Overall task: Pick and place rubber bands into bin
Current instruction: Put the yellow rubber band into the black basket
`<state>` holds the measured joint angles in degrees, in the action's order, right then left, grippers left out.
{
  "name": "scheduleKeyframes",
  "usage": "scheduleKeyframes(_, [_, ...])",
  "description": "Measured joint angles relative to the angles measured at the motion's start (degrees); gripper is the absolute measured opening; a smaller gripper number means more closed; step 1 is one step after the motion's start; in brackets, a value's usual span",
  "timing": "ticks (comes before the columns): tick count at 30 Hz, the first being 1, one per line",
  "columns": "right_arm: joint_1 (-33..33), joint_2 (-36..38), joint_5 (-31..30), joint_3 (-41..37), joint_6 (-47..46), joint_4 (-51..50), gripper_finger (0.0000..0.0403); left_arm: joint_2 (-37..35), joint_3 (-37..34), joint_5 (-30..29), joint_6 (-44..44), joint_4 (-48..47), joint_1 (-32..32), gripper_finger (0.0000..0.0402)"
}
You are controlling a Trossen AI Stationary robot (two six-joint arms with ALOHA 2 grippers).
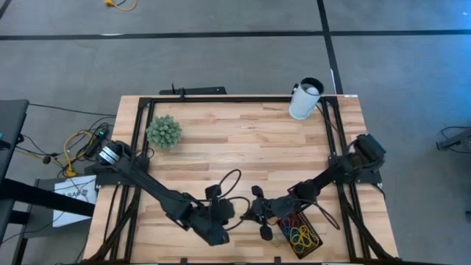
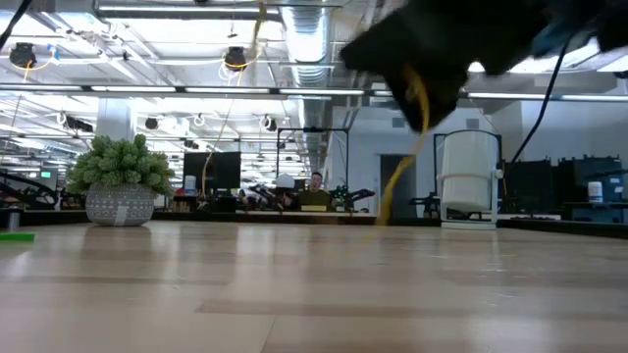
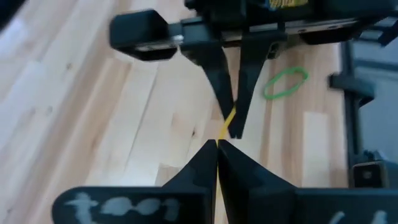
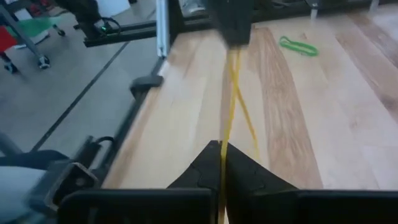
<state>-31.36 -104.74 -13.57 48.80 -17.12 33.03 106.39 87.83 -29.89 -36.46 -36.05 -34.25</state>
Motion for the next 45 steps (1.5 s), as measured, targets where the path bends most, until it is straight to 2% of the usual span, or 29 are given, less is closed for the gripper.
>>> scheduleKeyframes(3, [-1.78, 3.62, -2.47, 0.00, 0.02, -2.25, 0.0001, -1.87, 0.00, -2.71, -0.05, -0.03, -1.24, 0.0000])
scheduleKeyframes(9, [-7.73, 11.61, -14.41, 0.00, 0.49, -11.14, 0.0000, -3.47, 0.00, -6.74, -0.16, 0.00, -3.10, 0.0000])
scheduleKeyframes(14, [-13.47, 16.07, -22.40, 0.00, 1.13, -14.32, 0.0000, -3.46, 0.00, -8.52, 0.39, 0.84, -3.49, 0.0000])
scheduleKeyframes(19, [-16.85, 17.85, -25.55, 0.00, 2.51, -14.42, 0.0000, -3.46, -0.04, -7.87, 7.97, 8.70, -3.09, 0.0004])
scheduleKeyframes(24, [-17.02, 17.63, -25.69, 0.00, 1.08, -14.40, 0.0000, -3.43, -0.04, -4.40, 18.20, 17.99, -2.21, 0.0040])
scheduleKeyframes(27, [-17.91, 17.45, -25.54, 0.00, -3.37, -16.61, 0.0000, -3.43, -0.02, -4.70, 18.70, 20.17, -1.62, 0.0070])
scheduleKeyframes(32, [-22.91, 18.77, -24.56, 0.00, -15.33, -27.23, 0.0000, -3.40, -0.02, -7.00, 18.18, 16.90, -1.46, 0.0104])
scheduleKeyframes(38, [-30.62, 19.66, -22.24, 0.00, -31.50, -38.71, 0.0000, -3.35, -0.02, -7.09, 13.41, 10.98, -1.48, 0.0111])
scheduleKeyframes(42, [-34.09, 19.51, -22.26, 0.00, -44.39, -45.39, 0.0000, -3.35, -0.02, -7.58, 12.38, 9.77, -1.48, 0.0111])
scheduleKeyframes(45, [-35.76, 19.29, -22.10, 0.00, -50.24, -49.74, 0.0000, -3.35, -0.02, -8.37, 12.25, 9.79, -1.48, 0.0111])
